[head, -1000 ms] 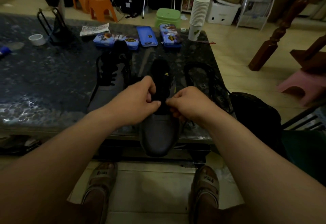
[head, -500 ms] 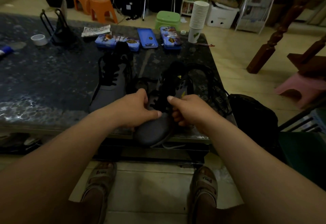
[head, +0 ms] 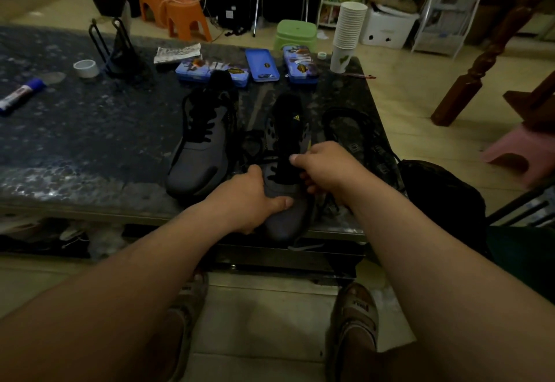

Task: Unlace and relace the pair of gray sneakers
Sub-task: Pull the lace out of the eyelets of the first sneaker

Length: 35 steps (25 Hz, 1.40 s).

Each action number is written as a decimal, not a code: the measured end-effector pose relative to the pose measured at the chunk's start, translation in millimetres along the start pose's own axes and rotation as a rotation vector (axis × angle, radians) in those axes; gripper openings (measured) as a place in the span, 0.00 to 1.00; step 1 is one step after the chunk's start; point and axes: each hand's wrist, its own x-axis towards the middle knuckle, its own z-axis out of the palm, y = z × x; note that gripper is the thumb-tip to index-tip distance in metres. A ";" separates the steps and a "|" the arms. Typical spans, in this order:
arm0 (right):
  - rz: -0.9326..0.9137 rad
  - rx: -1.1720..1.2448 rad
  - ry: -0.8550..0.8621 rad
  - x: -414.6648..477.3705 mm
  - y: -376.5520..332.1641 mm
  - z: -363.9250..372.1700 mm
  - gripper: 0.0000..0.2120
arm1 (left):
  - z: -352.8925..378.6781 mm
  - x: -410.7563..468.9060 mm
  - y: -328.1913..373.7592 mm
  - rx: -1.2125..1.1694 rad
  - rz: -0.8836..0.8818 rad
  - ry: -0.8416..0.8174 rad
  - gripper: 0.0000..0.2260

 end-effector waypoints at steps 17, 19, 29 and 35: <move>-0.162 -0.059 -0.050 -7.1 15.1 -8.8 0.12 | 3.3 5.9 2.2 -0.212 -0.066 -0.017 0.22; -0.183 -0.041 -0.265 -22.2 17.2 -20.7 0.14 | 5.5 5.4 2.0 -0.214 -0.076 -0.003 0.21; -0.231 -0.278 0.029 3.0 13.6 -9.9 0.20 | 4.3 9.1 -0.1 -0.130 -0.013 0.020 0.26; -0.206 -0.186 -0.087 -19.2 19.0 -22.7 0.16 | 5.3 9.1 -3.4 -0.184 -0.015 0.035 0.23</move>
